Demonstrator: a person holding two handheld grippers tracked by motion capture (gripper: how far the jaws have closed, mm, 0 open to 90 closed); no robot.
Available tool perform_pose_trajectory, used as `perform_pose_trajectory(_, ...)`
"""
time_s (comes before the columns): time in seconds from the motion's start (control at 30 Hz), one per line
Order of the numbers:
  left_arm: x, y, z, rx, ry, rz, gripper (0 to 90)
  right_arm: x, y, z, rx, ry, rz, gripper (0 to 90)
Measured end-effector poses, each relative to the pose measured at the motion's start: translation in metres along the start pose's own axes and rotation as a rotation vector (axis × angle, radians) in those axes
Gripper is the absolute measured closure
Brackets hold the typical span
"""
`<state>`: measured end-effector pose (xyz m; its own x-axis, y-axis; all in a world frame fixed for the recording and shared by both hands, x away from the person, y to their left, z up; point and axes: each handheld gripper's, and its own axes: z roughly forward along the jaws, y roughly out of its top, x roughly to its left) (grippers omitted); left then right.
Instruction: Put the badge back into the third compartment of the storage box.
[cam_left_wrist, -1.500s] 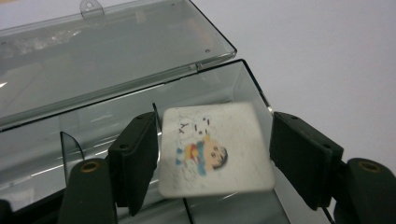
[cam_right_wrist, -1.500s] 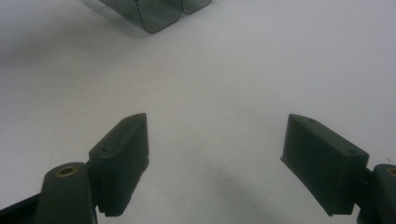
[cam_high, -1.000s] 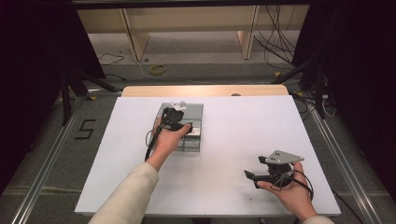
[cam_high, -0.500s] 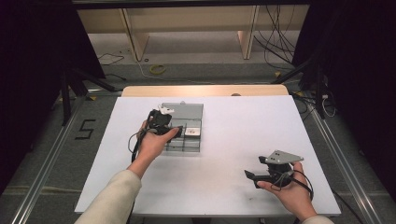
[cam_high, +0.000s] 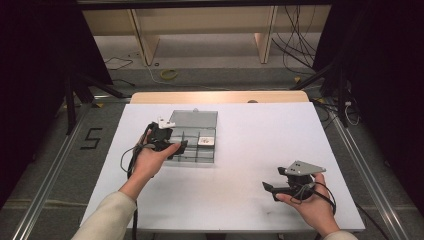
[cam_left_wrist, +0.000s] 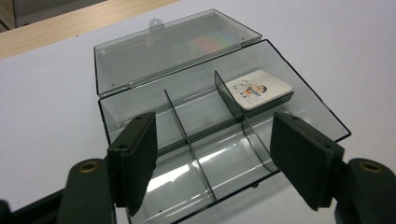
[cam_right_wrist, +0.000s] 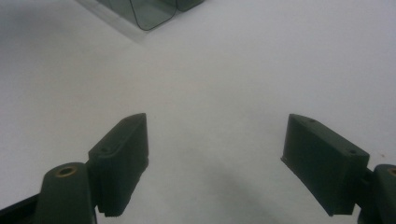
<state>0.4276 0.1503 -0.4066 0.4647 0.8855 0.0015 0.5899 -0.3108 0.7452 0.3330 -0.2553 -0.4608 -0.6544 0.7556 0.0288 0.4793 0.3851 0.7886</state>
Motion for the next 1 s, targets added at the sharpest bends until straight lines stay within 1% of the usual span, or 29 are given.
perform_pose_trajectory(0.2,0.002,-0.018,-0.015,-0.014,-0.018,0.012,28.6,-0.001,0.0,-0.001,0.002,0.001,0.002,23.5)
perform_pose_trajectory(0.3,0.004,-0.03,-0.02,-0.022,-0.028,0.007,28.1,-0.001,0.0,0.0,0.001,0.0,0.003,23.5)
perform_pose_trajectory(0.4,0.006,-0.042,-0.025,-0.032,-0.028,0.013,26.9,-0.001,0.0,-0.001,0.0,0.0,0.005,23.5)
perform_pose_trajectory(0.53,0.008,-0.051,-0.033,-0.055,-0.024,0.02,26.2,-0.002,-0.001,0.0,0.001,0.005,0.004,24.0)
perform_pose_trajectory(0.57,0.008,-0.053,-0.035,-0.054,-0.025,0.022,26.1,-0.002,-0.001,0.0,0.002,0.005,0.003,24.1)
perform_pose_trajectory(0.63,0.008,-0.059,-0.037,-0.056,-0.025,0.026,25.8,-0.002,-0.001,-0.001,0.002,0.005,0.002,24.1)
perform_pose_trajectory(0.77,0.004,-0.071,-0.04,-0.048,-0.042,0.035,24.6,-0.003,-0.001,-0.001,0.002,0.005,0.002,24.1)
perform_pose_trajectory(0.97,-0.002,-0.089,-0.048,-0.04,-0.045,0.066,23.7,-0.003,-0.001,-0.001,0.001,0.003,0.003,24.1)
perform_pose_trajectory(1.0,-0.004,-0.092,-0.049,-0.039,-0.043,0.064,23.7,-0.003,-0.001,-0.001,0.001,0.003,0.004,24.1)
